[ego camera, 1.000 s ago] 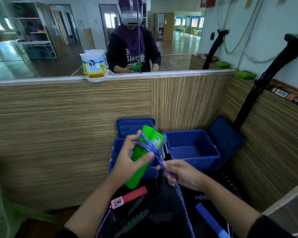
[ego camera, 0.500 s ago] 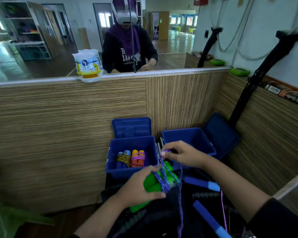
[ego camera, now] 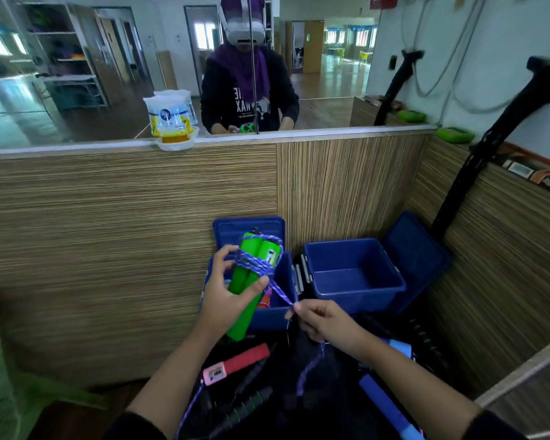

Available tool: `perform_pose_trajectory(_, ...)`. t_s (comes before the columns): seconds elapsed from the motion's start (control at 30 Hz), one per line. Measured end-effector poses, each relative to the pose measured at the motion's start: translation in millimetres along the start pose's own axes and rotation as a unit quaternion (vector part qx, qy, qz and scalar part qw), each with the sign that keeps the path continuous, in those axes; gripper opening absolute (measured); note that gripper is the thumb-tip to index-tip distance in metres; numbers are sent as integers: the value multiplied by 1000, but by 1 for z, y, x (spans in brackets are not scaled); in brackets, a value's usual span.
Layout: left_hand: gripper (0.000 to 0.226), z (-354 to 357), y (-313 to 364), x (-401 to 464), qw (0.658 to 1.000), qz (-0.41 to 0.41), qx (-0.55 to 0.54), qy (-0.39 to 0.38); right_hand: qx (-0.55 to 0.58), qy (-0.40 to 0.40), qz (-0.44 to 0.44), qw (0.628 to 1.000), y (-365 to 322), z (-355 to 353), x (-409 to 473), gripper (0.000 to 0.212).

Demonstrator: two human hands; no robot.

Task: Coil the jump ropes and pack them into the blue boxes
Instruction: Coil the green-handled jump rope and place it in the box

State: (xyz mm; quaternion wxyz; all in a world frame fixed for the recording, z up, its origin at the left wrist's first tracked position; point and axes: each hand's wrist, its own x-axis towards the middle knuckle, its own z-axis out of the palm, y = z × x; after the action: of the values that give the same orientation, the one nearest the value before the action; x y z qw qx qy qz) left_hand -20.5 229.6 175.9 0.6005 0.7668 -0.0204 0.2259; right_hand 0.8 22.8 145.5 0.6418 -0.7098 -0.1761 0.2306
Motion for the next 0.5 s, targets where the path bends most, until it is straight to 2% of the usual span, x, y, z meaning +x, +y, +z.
perform_pose_trajectory(0.1, 67, -2, -17, -3, 1000, -14, 24, -6, -103, 25, -9, 994, 3, 0, 0, 28)
perform_pose_trajectory(0.2, 64, 1, -22, -8, 997, -5, 57, -46, -241, 56, -28, 969, 0, -6, -2, 23)
perform_pose_trajectory(0.3, 63, 2, -23, -9, 993, -12, 96, -63, -251, 107, -43, 961, -7, -13, -1, 20)
perform_pose_trajectory(0.4, 67, 3, -30, -11, 992, -22, 113, -57, -273, 96, -35, 957, -9, -20, 1, 24)
perform_pose_trajectory(0.5, 88, 7, -36, -15, 988, -44, 135, -55, -315, 92, -38, 944, -10, -21, 0, 24)
